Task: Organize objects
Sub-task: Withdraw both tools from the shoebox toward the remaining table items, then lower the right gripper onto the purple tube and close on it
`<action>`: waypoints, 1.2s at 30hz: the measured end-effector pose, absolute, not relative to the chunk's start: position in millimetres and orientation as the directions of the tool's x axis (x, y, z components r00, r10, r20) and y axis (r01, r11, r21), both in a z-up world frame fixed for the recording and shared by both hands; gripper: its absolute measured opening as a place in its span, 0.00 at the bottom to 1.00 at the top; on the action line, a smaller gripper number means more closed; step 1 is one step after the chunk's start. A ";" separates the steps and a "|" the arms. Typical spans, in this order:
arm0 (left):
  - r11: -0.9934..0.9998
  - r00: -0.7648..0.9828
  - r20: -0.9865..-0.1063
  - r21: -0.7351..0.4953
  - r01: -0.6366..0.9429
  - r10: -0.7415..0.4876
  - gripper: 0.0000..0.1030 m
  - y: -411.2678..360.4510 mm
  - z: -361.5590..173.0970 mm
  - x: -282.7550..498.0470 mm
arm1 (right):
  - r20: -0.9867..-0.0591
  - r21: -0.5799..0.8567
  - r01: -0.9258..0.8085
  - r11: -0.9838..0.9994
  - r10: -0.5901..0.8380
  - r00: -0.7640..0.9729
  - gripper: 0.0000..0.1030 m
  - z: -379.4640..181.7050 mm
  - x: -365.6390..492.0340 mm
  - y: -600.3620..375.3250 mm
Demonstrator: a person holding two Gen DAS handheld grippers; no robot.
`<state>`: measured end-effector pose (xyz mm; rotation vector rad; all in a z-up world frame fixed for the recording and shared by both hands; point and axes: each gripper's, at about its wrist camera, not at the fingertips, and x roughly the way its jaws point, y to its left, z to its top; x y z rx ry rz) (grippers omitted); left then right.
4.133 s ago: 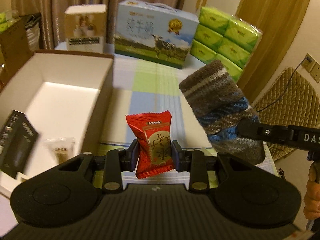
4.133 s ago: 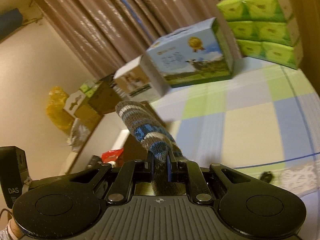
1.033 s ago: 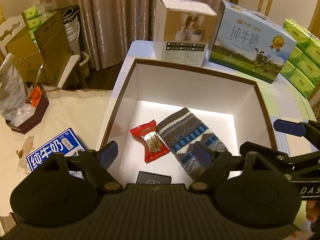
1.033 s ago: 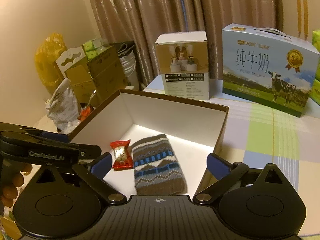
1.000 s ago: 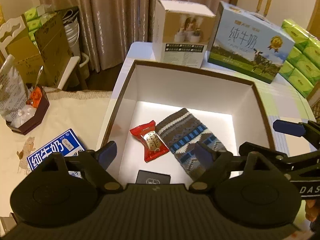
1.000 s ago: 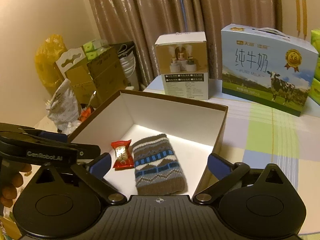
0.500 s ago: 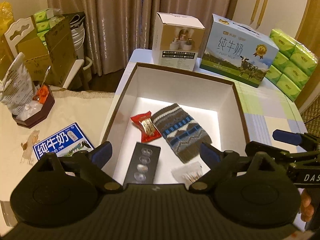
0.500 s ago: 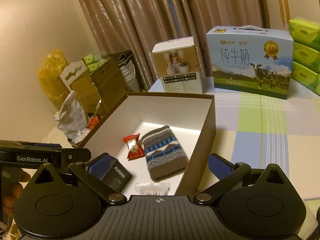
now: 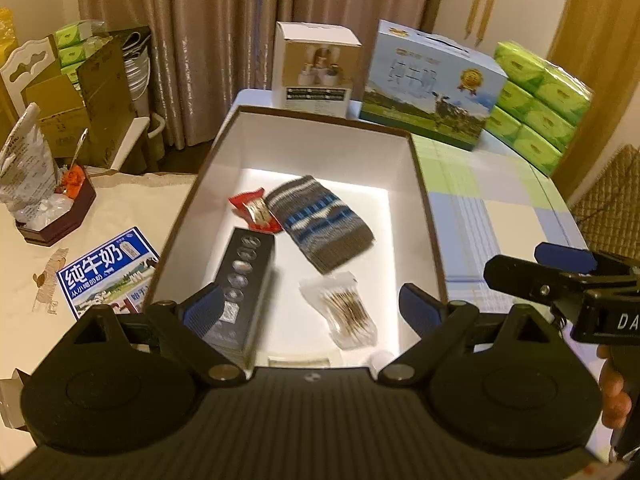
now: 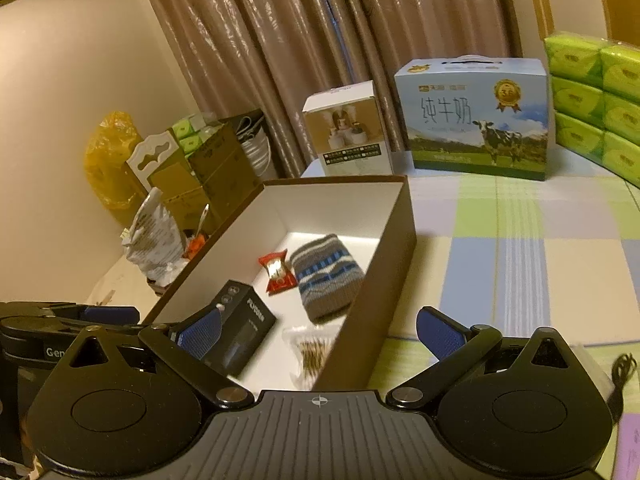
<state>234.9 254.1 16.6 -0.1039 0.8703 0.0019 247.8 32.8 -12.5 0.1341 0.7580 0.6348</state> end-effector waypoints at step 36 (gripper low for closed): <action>0.984 0.544 -0.822 -0.113 0.136 -0.169 0.89 95.7 -14.6 167.0 | -0.716 0.307 -0.333 0.892 0.447 0.536 0.98 -29.8 173.6 -135.6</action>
